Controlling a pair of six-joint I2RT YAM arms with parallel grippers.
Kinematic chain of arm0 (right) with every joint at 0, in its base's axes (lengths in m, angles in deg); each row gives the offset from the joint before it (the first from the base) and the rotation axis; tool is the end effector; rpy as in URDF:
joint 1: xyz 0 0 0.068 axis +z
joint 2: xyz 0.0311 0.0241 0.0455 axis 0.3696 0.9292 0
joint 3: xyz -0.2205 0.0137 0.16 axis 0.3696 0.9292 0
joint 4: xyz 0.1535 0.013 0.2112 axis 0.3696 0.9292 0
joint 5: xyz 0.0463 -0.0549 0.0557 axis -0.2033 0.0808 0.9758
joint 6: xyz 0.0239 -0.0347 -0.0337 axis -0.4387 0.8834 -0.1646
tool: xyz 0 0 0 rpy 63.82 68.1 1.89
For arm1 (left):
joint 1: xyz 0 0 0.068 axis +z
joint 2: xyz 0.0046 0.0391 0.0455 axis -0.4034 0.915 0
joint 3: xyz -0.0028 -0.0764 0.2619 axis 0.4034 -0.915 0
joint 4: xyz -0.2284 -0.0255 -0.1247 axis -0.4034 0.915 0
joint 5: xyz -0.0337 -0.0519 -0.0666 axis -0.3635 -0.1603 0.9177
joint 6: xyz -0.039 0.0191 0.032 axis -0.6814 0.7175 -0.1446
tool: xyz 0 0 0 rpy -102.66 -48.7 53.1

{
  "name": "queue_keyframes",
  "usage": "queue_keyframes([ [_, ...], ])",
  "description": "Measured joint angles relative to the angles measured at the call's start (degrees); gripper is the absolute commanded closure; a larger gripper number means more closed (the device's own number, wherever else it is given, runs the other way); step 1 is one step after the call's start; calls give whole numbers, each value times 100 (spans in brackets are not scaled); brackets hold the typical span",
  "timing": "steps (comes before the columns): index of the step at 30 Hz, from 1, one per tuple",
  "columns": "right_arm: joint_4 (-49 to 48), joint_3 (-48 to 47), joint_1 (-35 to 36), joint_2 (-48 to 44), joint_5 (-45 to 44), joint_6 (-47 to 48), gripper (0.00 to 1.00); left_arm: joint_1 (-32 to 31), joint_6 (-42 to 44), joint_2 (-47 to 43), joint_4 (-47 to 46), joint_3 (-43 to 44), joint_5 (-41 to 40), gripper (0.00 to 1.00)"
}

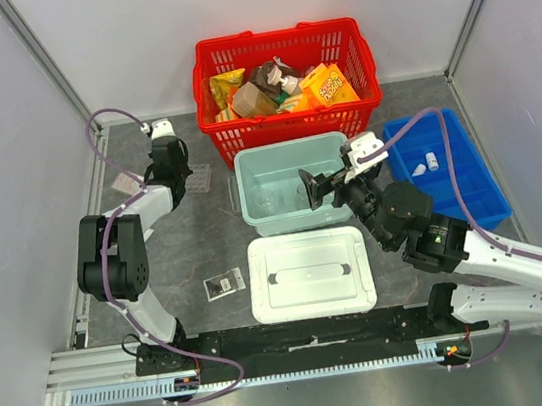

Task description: Organize the chemistry lab equipment

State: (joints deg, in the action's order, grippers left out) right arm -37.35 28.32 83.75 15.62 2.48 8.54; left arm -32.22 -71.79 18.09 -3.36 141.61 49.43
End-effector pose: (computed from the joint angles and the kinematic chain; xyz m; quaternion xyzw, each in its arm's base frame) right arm 0.1170 0.1732 0.3912 -0.0972 0.6704 0.1896 0.7107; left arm 0.3857 -0.0452 0.2056 -0.0898 0.8520 0.0667 0.5114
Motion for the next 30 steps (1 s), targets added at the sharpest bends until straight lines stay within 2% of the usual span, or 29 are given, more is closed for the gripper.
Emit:
queue_keyframes([
  [3,0,2,-7,-9,9,0,2,-4,20,4,-33,-42,-31,72],
  [9,0,22,-39,-37,28,2,2,-7,37,48,-44,-122,-55,70],
  [12,0,22,-48,-37,35,2,2,-7,42,74,-44,-138,-72,63],
  [17,0,22,-48,-37,39,4,2,-7,57,70,-55,-146,-87,58],
  [20,2,22,-48,-37,42,7,2,-7,66,-20,-44,-160,-85,52],
  [23,4,22,-48,-37,52,-2,2,-7,76,-308,7,-173,-85,45],
  [27,59,20,-48,-9,59,-57,2,-15,20,-990,271,-173,-188,44],
  [30,229,-37,-50,131,129,-192,2,-22,-361,-1655,841,-85,-420,45],
])
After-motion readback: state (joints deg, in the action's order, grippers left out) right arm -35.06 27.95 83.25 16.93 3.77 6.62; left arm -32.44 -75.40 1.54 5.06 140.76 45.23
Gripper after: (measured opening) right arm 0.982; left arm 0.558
